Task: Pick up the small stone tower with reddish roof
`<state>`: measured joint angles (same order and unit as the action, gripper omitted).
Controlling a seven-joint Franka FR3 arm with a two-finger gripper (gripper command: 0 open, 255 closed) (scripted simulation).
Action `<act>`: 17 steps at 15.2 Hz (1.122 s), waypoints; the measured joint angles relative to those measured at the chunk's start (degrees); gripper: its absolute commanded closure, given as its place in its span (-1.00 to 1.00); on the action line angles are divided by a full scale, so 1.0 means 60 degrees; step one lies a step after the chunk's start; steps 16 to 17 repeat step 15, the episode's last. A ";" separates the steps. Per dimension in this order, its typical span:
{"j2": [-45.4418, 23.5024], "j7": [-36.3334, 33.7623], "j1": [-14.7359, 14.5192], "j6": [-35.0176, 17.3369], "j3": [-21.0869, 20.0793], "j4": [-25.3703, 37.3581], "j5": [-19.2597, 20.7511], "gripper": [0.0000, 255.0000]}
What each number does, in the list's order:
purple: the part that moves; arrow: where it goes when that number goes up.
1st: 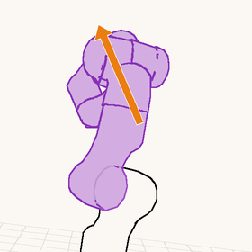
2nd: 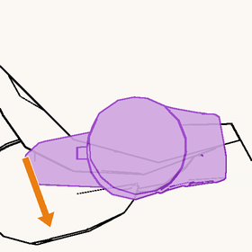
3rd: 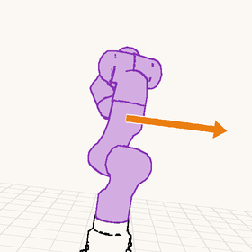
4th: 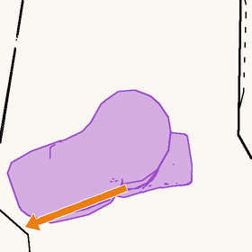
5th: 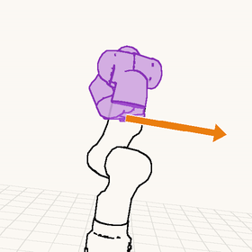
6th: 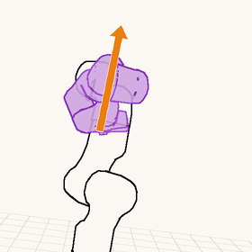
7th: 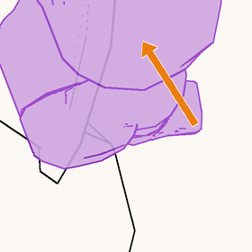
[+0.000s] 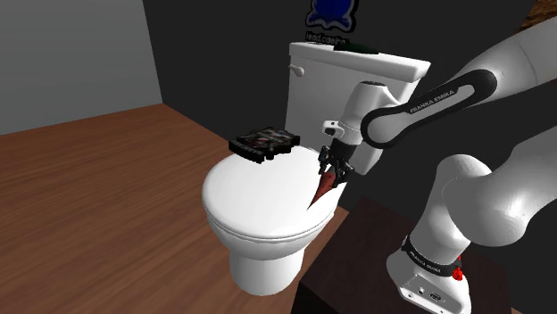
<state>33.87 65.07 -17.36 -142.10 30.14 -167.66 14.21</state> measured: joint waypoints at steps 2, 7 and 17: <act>0.0232 -0.0037 0.0052 0.0325 -0.0089 0.0088 0.0000 1.00; 0.0848 -0.0148 0.0129 0.1262 -0.0358 0.0413 -0.0058 1.00; 0.1560 -0.0284 0.0147 0.2550 -0.0725 0.1002 -0.0218 1.00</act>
